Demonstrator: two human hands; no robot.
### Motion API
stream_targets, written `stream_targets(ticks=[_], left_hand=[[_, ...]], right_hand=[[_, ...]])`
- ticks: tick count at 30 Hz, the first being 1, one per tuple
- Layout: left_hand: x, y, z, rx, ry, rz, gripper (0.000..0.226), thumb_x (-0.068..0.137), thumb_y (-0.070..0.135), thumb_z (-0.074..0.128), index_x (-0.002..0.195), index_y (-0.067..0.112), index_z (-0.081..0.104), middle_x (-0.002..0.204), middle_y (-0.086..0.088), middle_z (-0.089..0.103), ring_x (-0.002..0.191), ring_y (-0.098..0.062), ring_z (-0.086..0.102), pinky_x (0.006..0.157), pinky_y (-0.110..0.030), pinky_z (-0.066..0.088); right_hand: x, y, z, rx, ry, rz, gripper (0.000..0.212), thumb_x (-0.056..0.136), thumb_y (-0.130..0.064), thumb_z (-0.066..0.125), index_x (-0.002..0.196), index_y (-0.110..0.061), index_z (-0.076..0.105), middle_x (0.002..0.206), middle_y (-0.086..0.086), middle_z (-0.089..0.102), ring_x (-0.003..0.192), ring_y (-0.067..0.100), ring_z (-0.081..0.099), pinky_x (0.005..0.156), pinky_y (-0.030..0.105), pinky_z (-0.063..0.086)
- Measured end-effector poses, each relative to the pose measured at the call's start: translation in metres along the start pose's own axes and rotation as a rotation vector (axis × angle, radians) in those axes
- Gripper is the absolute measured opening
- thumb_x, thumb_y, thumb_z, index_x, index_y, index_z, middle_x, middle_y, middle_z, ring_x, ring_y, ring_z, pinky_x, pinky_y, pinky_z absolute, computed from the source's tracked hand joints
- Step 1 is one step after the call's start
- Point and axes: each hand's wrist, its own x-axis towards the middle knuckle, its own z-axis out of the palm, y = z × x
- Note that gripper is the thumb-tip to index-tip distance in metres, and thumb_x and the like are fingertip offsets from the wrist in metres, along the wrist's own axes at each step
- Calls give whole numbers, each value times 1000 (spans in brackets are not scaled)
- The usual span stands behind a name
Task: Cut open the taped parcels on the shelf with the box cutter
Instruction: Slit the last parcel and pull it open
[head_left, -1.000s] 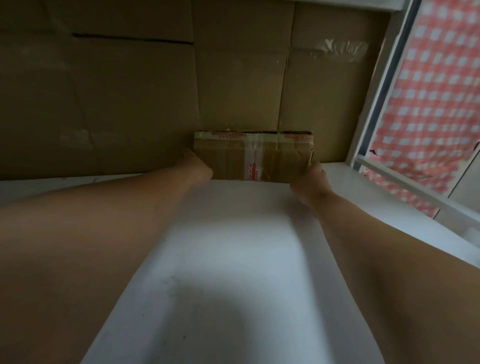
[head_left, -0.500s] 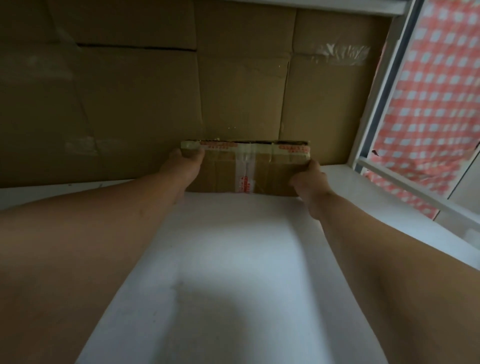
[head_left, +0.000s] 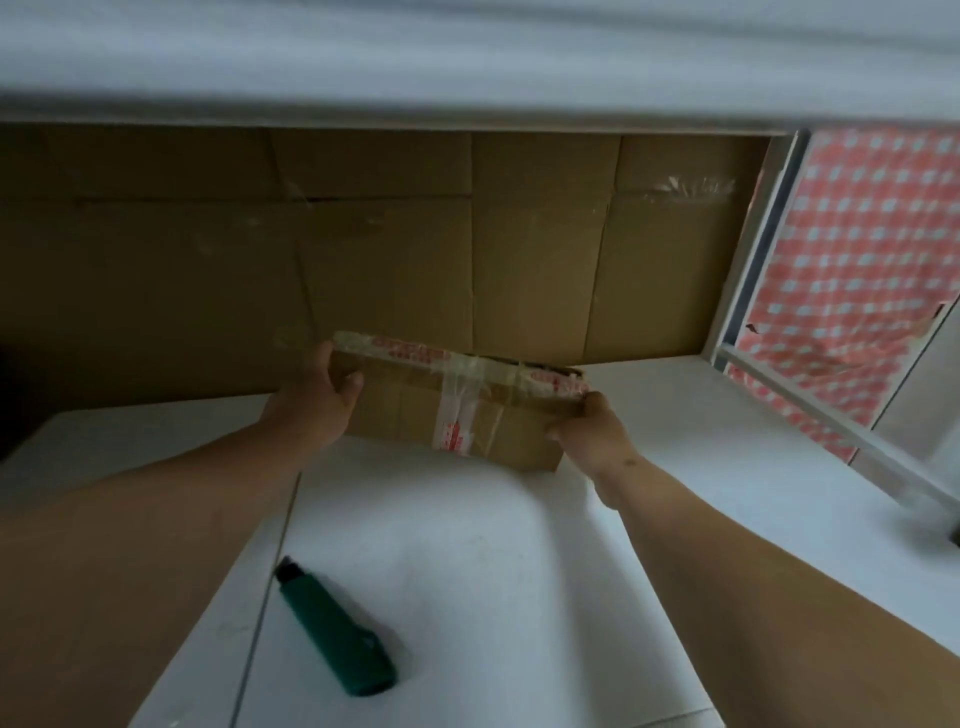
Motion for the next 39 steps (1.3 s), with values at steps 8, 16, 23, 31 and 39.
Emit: stream_targets(ticks=[8,16,23,31,39], left_hand=[[-50,-47,-88,-91,38,-42,53,100,34,50,149,31,29,133,-5,50,103,-20,52,82,-39,47],[-109,-85,-157,-167,261,-330,54,96,35,58,142,19,35,117,-10,54,103,-34,57,92,-49,52],[-126,-127,-203,127,221,-370,31,97,22,47,127,23,53,112,-15,60,95,-35,59,87,-47,52],[-126,-162,-220,638,-212,-430,73,87,78,27,130,26,56,127,-9,51,114,-30,53,100,-50,43],[-116,-160,-165,653,-533,96,89,76,88,27,152,45,7,163,7,15,146,-31,21,111,-61,29]], right_hand=[[-52,-44,32,108,-115,-132,23,85,-7,58,105,-17,51,98,0,62,85,13,58,58,25,42],[-101,-74,73,268,-336,-237,39,82,-4,69,109,-26,52,103,-4,66,85,9,65,57,15,50],[-133,-90,113,114,-497,-271,75,76,-7,79,137,-19,36,114,1,61,93,12,61,68,20,46],[-156,-90,168,-24,-488,-291,33,88,-29,72,113,-23,51,105,-6,63,91,8,62,61,16,46],[-173,-67,207,-187,-525,-282,26,88,-16,66,113,-19,61,110,-1,65,98,19,63,82,27,54]])
